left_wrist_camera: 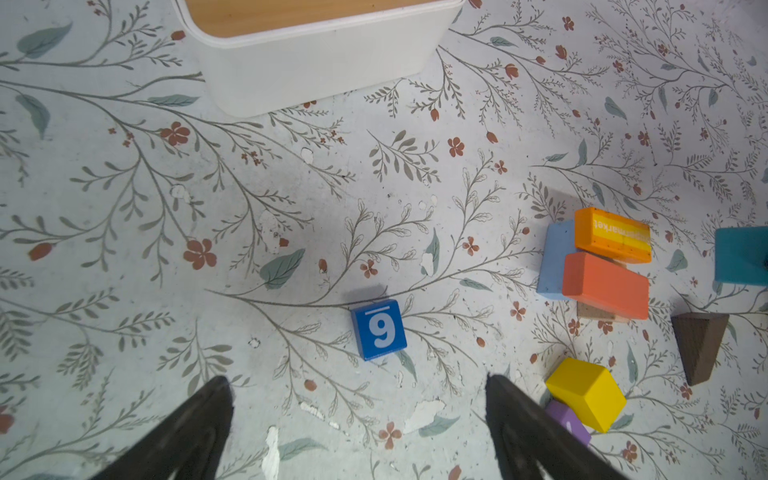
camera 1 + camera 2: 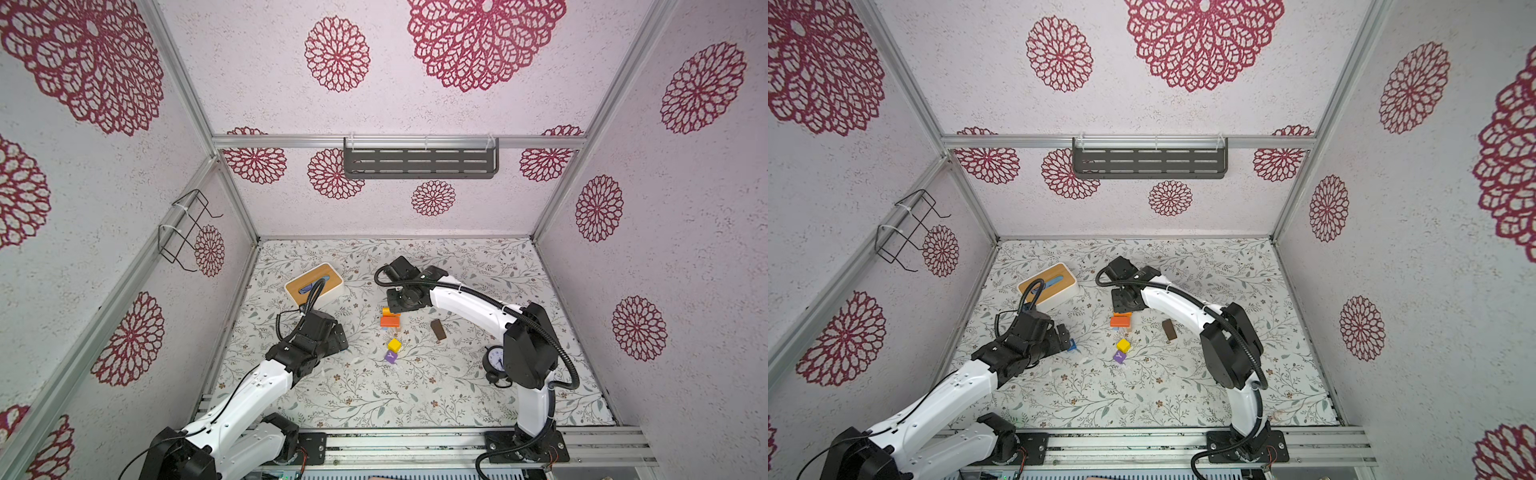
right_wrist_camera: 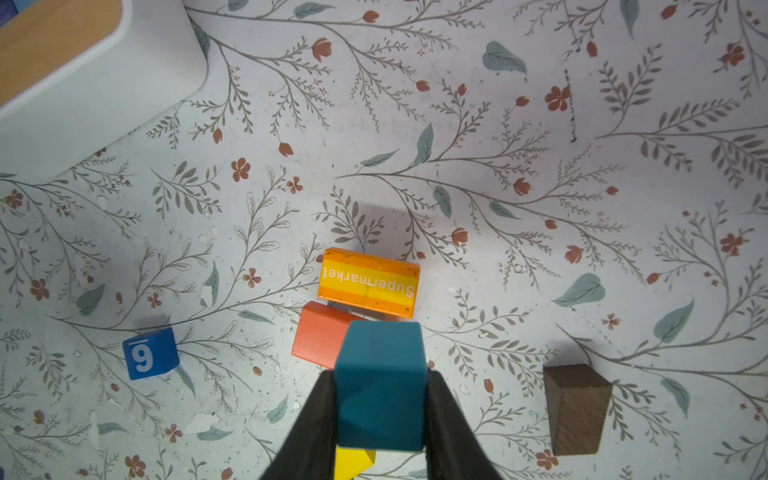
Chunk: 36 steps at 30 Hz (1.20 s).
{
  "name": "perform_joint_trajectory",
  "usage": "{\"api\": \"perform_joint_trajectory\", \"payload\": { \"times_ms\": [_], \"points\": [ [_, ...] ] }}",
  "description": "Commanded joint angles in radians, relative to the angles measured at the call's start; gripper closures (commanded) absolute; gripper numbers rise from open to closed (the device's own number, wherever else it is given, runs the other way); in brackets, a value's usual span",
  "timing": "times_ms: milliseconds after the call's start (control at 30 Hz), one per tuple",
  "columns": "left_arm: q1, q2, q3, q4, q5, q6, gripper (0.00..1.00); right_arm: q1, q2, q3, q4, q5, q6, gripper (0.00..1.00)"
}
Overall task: Build the wood block tower
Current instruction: 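Carry the teal cube with the right gripper over the block structure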
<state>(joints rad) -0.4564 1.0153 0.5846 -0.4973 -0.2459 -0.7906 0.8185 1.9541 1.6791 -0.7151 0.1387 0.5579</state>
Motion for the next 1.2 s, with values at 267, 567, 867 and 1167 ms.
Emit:
{"api": "perform_joint_trajectory", "payload": {
  "times_ms": [267, 567, 867, 1167],
  "points": [
    [0.019, -0.047, -0.039, 0.018, -0.011, -0.007, 0.03, 0.055, 0.016, 0.037, 0.012, 0.084, 0.172, 0.73],
    [0.027, -0.067, -0.075, 0.045, 0.019, 0.003, 0.03, 0.062, 0.048, 0.040, 0.012, 0.081, 0.200, 0.73],
    [0.035, -0.086, -0.078, 0.045, 0.041, 0.009, 0.03, 0.065, 0.088, 0.088, -0.007, 0.081, 0.201, 0.73],
    [0.035, -0.103, -0.089, 0.046, 0.045, 0.010, 0.03, 0.065, 0.118, 0.122, -0.027, 0.094, 0.193, 0.73]
  ]
}}
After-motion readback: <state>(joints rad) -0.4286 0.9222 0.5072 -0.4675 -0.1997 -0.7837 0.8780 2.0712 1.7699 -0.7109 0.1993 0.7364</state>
